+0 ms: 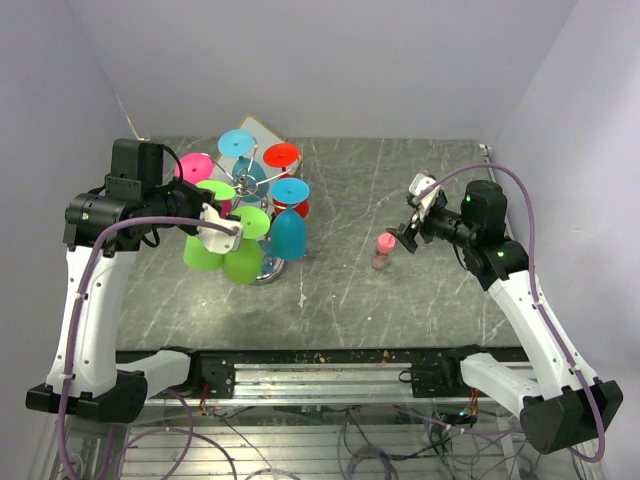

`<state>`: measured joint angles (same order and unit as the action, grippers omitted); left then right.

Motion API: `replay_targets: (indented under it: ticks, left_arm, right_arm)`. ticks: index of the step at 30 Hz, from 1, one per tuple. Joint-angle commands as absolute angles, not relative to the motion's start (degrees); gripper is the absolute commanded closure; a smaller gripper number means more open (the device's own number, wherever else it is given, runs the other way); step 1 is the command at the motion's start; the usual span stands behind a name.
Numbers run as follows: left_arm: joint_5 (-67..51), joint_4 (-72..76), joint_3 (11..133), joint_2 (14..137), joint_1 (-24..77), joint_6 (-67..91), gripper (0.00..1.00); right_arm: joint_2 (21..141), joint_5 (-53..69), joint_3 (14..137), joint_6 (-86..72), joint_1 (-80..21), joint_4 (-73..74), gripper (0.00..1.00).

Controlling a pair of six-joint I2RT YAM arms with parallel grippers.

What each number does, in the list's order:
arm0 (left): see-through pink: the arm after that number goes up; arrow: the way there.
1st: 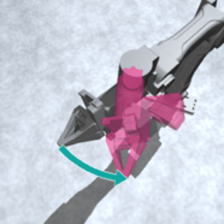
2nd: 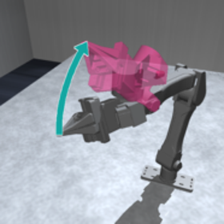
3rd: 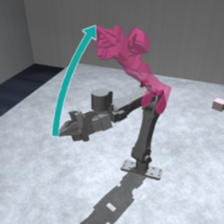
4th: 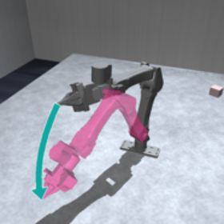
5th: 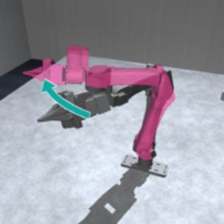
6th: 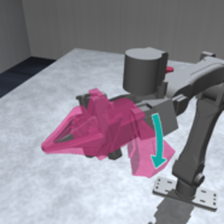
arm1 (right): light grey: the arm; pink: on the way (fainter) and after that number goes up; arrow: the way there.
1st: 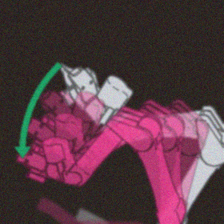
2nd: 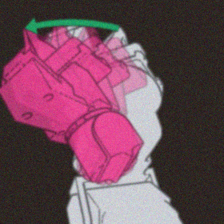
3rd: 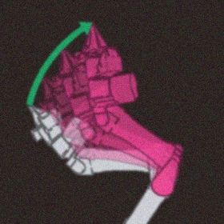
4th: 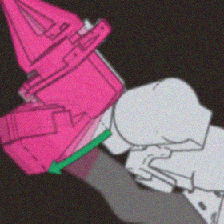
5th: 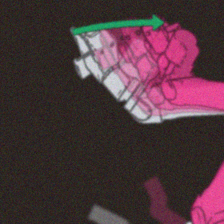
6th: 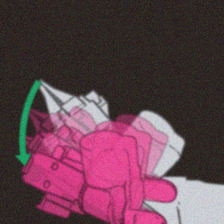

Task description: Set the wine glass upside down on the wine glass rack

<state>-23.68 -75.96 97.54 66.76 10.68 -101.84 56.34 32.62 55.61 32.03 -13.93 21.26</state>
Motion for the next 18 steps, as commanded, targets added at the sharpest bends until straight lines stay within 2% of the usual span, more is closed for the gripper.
replay_targets:
  ticks: [1, 18]
  left_arm:
    - [-20.95, -70.94, 96.94, 66.3, 10.28, -98.1, 0.93]
    - [-11.43, -72.4, 97.56, 65.14, 10.28, -95.78, 0.93]
  right_arm:
    - [56.23, 33.1, 55.02, 32.69, -13.66, 20.79, 0.17]
    - [56.43, 33.29, 55.14, 33.05, -13.71, 21.19, 0.17]
